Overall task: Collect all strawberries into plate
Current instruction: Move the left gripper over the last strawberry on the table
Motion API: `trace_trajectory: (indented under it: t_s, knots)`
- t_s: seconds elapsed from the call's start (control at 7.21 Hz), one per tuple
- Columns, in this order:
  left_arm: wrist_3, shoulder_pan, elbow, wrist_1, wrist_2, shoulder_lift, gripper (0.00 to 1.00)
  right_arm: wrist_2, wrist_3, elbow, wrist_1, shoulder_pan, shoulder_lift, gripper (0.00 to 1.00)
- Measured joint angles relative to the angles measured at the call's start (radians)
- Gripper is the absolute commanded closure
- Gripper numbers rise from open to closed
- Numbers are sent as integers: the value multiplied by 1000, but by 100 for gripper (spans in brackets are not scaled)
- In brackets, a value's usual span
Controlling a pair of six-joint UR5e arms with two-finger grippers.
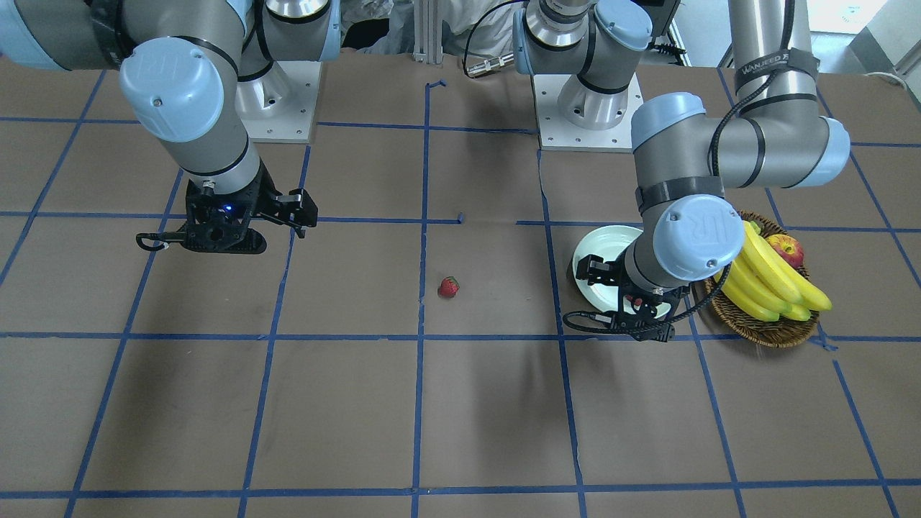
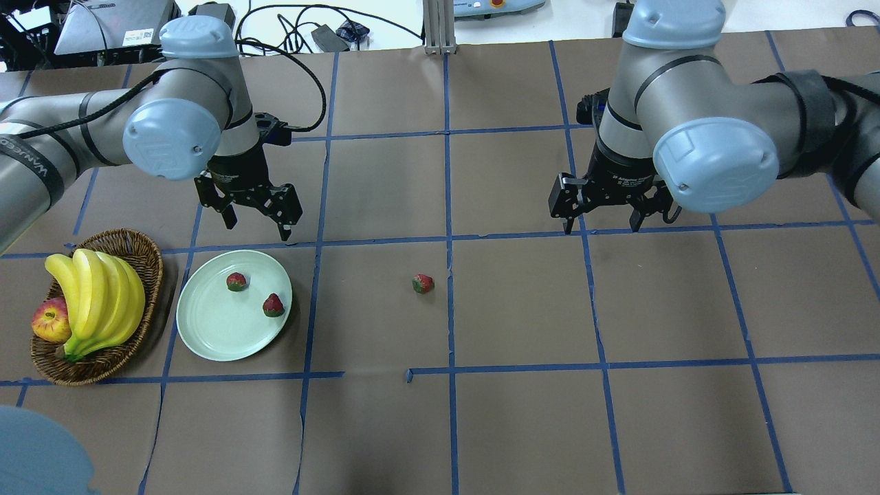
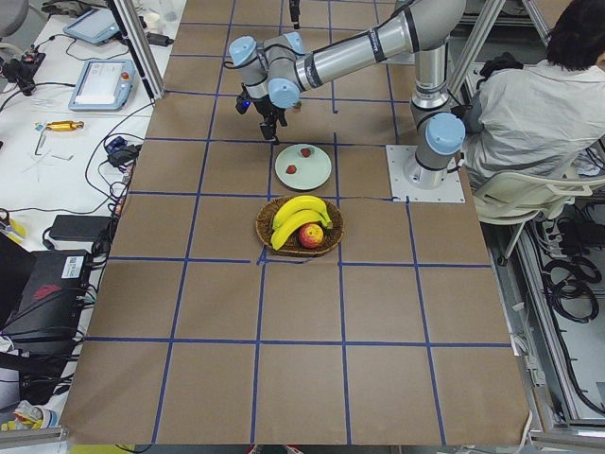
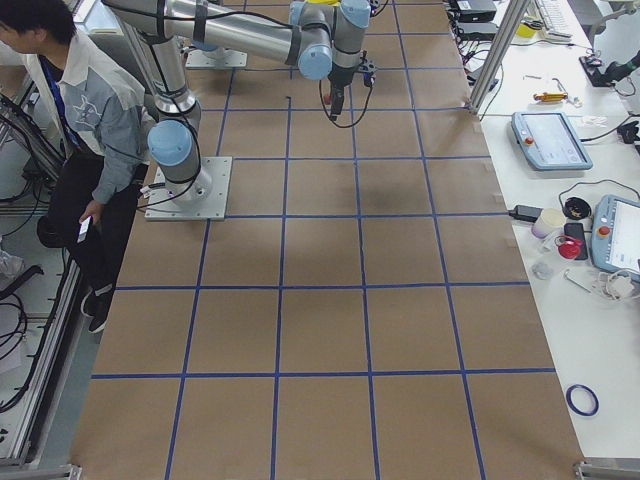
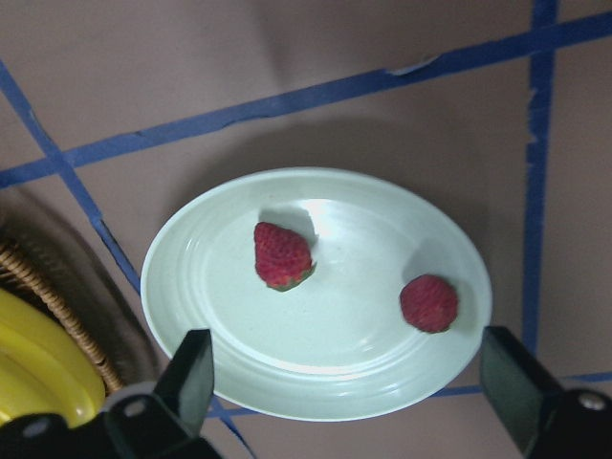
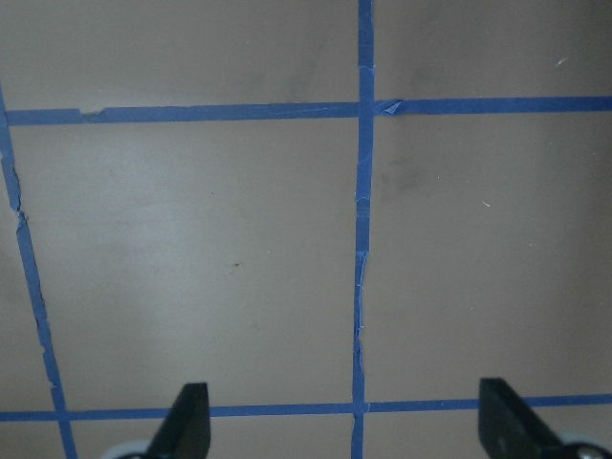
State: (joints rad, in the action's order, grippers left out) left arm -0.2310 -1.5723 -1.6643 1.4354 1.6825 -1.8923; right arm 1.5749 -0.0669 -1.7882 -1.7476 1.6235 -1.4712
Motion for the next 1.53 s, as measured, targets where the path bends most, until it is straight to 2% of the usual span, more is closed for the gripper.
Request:
trace_trajectory:
  t_s: [0.28, 0.55, 0.83, 1.25, 1.53]
  knots:
    - [53, -129, 1, -49, -34, -11, 0, 5, 17, 3, -2, -4, 0, 0]
    - [13, -187, -18, -118, -170, -35, 0, 7, 43, 3, -5, -7, 0, 0]
    - [-68, -202, -45, -227, -266, -68, 0, 8, 48, 2, -4, -7, 0, 0]
    - [-231, -207, -77, -293, -322, -114, 9, 15, 51, 1, -1, -8, 0, 0]
    - [-240, -221, -95, -289, -326, -123, 9, 17, 50, -3, -1, -8, 0, 0]
